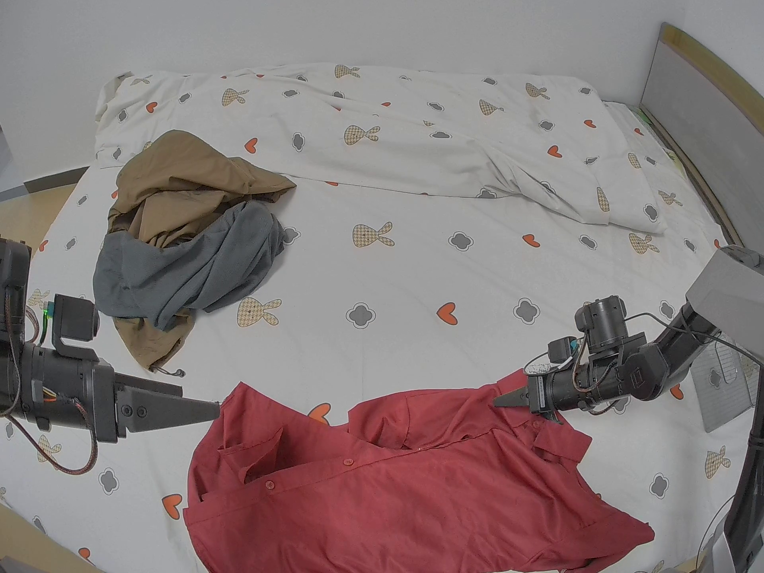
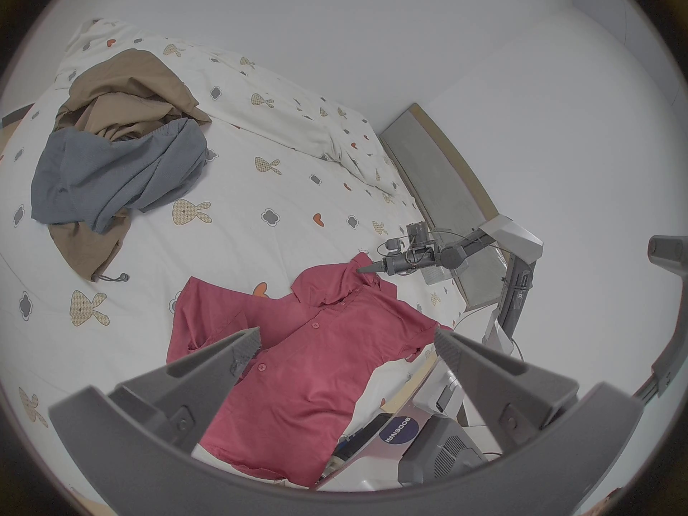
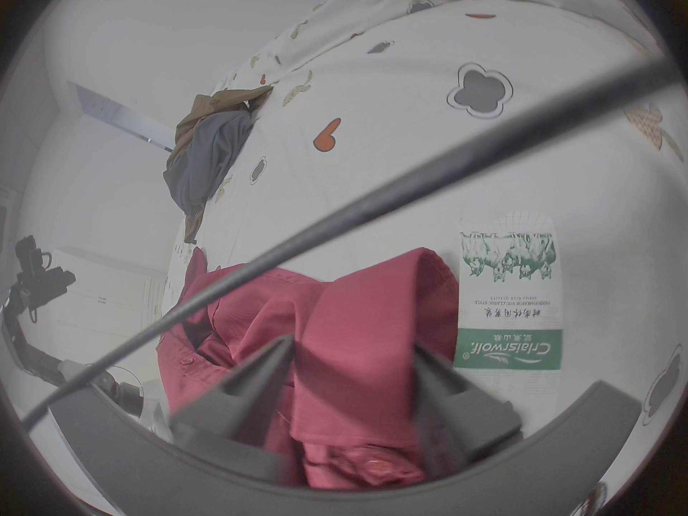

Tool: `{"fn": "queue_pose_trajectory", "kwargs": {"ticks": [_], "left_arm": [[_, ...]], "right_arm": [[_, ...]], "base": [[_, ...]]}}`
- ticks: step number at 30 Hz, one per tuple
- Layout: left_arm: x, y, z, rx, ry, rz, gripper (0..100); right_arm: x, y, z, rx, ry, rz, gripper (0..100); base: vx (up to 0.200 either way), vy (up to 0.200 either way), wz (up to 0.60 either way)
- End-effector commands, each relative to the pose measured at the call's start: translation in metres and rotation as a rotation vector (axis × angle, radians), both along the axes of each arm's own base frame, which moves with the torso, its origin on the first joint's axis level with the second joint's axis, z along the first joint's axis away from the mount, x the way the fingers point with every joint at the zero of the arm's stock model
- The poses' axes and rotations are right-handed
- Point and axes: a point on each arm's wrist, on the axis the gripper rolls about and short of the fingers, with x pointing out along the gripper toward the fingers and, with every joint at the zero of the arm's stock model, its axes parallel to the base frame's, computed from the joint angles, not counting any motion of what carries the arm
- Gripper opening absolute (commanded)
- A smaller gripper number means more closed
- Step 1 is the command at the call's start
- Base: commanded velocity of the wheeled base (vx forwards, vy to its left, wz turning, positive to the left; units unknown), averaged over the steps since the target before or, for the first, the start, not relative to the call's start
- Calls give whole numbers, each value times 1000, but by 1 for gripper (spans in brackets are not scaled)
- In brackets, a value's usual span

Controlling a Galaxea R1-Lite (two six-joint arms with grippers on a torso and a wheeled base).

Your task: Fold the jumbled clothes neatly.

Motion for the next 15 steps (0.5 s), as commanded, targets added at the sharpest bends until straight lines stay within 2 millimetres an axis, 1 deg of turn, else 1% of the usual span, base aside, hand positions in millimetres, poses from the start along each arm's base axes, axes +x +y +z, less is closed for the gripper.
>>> {"fn": "queue_pose_trajectory", "kwargs": {"ticks": [1, 2, 4, 5, 6, 8, 9, 10, 11, 13, 15], "left_arm": [[1, 0, -1, 1, 7, 3, 100], [2, 0, -2, 1, 10, 2, 100], [2, 0, -3, 3, 12, 1, 100], [2, 0, -3, 3, 12, 1, 100], [2, 0, -3, 3, 12, 1, 100], [2, 0, -3, 2, 10, 1, 100], [2, 0, -3, 2, 10, 2, 100], [2, 0, -3, 2, 10, 2, 100], [2, 0, -3, 2, 10, 2, 100], [2, 0, -3, 2, 10, 1, 100], [2, 0, -3, 3, 12, 1, 100]], "right_arm": [[1, -2, -3, 5, 13, -15, 0], [0, -5, 5, 12, 0, -29, 0], [-4, -13, 29, 31, -54, -51, 0], [-4, -13, 29, 31, -54, -51, 0], [-9, -21, 49, 47, -101, -78, 0], [-17, -29, 76, 68, -165, -102, 0], [-21, -33, 84, 75, -185, -112, 0], [-21, -33, 84, 75, -185, -112, 0], [-29, -40, 102, 85, -234, -130, 0], [-37, -46, 119, 93, -285, -146, 0], [-42, -51, 129, 87, -318, -174, 0]], "base": [[0, 0, 0], [0, 0, 0], [0, 0, 0], [0, 0, 0], [0, 0, 0], [0, 0, 0], [0, 0, 0], [0, 0, 0], [0, 0, 0], [0, 0, 0], [0, 0, 0]]}}
